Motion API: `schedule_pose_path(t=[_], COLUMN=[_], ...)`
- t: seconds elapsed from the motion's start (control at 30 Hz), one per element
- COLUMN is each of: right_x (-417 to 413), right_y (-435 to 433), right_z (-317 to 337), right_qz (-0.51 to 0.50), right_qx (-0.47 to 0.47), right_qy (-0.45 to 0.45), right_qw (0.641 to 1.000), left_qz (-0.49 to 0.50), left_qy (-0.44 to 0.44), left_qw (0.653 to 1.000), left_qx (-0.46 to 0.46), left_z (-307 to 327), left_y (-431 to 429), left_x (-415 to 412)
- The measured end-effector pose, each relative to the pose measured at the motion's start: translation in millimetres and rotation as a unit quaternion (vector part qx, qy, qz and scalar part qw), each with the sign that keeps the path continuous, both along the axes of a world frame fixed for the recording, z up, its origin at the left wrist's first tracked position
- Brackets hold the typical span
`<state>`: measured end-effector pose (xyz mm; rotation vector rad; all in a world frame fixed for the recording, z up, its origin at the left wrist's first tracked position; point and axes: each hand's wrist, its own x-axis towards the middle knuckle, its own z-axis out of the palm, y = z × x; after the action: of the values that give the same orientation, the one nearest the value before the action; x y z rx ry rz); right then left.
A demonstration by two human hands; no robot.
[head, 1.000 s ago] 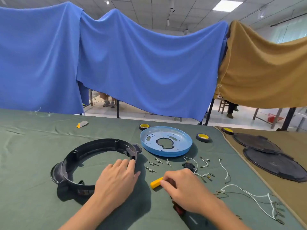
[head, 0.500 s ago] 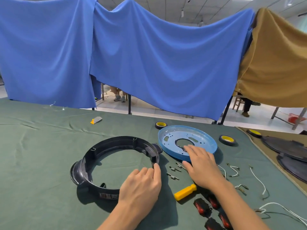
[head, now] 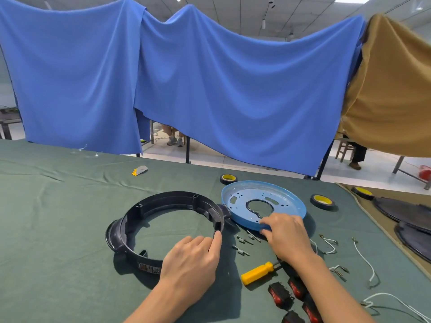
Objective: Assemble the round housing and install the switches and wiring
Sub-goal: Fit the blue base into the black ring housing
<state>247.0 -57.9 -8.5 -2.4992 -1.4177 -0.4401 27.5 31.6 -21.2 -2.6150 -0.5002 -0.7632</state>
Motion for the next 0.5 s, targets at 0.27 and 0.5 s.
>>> schedule_pose_path(t=[0.27,0.5], right_x=[0.6,-1.2], right_y=[4.7,11.0], right_z=[7.2,17.6], right_qz=[0.043,0.042], right_qx=[-0.023,-0.051], right_qy=[0.012,-0.002], right_qw=[0.999,0.998], left_qz=[0.017,0.022], left_qy=[-0.003,-0.009], left_qw=[1.000,0.999], left_qx=[-0.021,-0.024], left_z=[-3.1,-4.6], left_y=[-0.3,0.7], left_x=[1.2,0.1])
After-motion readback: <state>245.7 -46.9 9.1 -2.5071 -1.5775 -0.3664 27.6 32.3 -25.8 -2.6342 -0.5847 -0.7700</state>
